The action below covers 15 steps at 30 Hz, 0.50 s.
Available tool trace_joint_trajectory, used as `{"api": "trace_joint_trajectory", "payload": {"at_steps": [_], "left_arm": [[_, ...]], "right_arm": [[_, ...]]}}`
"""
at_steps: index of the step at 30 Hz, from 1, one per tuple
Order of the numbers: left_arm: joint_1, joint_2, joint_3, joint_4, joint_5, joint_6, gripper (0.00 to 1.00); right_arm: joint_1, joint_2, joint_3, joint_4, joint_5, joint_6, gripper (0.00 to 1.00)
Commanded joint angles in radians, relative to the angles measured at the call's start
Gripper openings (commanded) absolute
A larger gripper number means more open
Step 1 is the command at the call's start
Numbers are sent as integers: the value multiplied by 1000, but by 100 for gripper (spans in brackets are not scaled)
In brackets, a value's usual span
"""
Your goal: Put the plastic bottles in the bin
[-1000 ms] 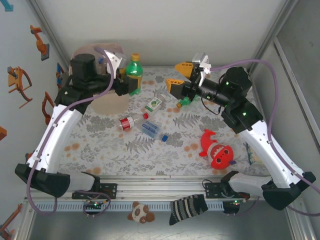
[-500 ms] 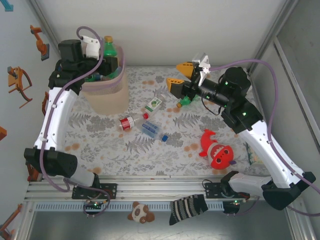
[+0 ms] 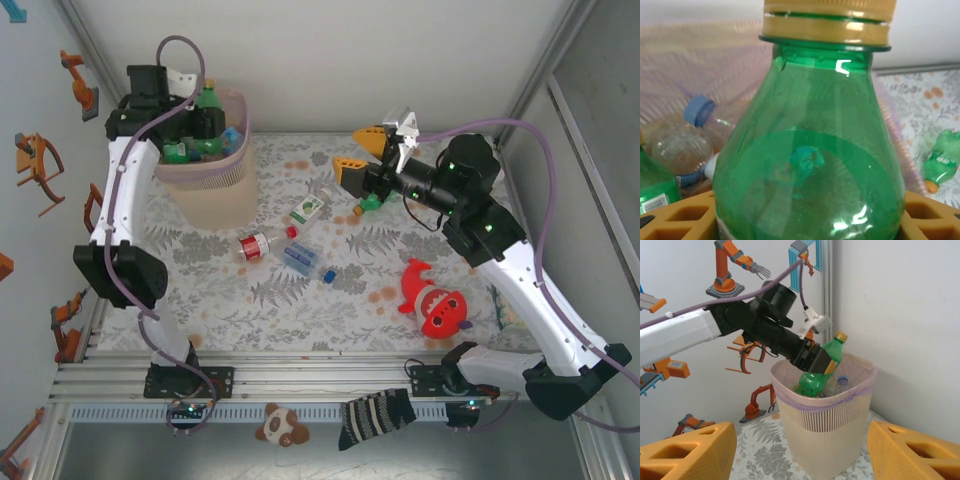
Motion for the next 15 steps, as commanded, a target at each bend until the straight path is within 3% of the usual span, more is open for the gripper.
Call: {"api": "trace_joint_trajectory", "payload": {"at_steps": [1,7,15], "left_arm": [[6,49,79,-180,-25,26,49],[7,129,143,-346,-36,41,49],[6,166,115,-440,-74,30,49]], "right_arm": [[4,-11,2,-7,13,-17,69],[4,-11,-1,-10,12,-21,68],[5,-4,-1,-6,7,-22,69]]}}
